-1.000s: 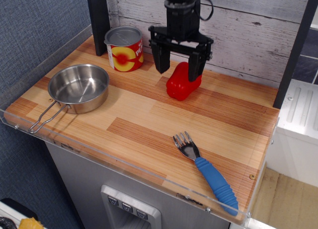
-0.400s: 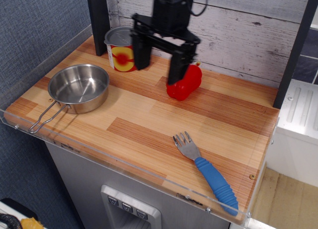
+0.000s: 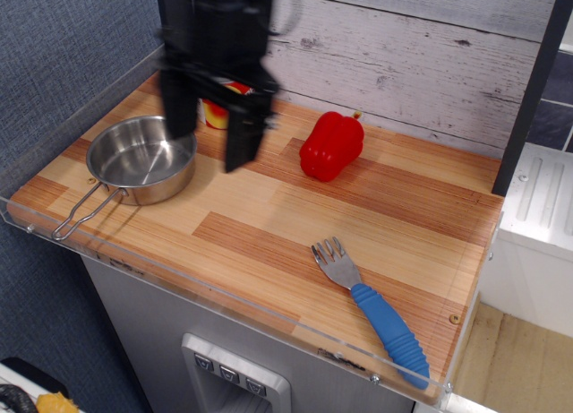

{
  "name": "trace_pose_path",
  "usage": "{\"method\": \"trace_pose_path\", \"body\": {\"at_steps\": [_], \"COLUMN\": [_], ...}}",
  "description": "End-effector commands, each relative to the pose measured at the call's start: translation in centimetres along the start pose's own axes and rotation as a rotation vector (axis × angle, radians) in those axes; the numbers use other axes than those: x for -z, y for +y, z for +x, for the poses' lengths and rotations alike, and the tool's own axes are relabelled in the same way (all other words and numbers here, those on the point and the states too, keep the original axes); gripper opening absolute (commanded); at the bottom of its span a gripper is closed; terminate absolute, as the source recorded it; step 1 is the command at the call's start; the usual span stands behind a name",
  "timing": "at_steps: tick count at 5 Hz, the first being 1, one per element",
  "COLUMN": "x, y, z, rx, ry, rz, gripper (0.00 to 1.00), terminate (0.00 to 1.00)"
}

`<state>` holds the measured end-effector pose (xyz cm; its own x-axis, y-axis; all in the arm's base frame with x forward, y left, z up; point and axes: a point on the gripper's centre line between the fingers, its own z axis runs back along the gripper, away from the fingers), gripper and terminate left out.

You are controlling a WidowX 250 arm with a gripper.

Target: Pick the bell pepper and place it on the right of the can

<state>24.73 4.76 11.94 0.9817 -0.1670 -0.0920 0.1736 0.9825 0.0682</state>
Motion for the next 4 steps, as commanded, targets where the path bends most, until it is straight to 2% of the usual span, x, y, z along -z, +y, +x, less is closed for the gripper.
{"method": "trace_pose_path", "body": {"at_steps": [1,2,3,4], "x": [-3.3,-4.7,-4.7,-4.7], "y": [2.1,2.0,2.0,2.0], "z": [-3.3,-5.1,-5.1,-5.1], "rx": [-0.115,-0.126,-0.126,-0.126], "ry": [-0.035,-0.079,-0.079,-0.079], "rz": [0.037,0.010,0.010,0.010], "gripper": [1.00,1.00,1.00,1.00], "terminate": [0.00,0.00,0.00,1.00]}}
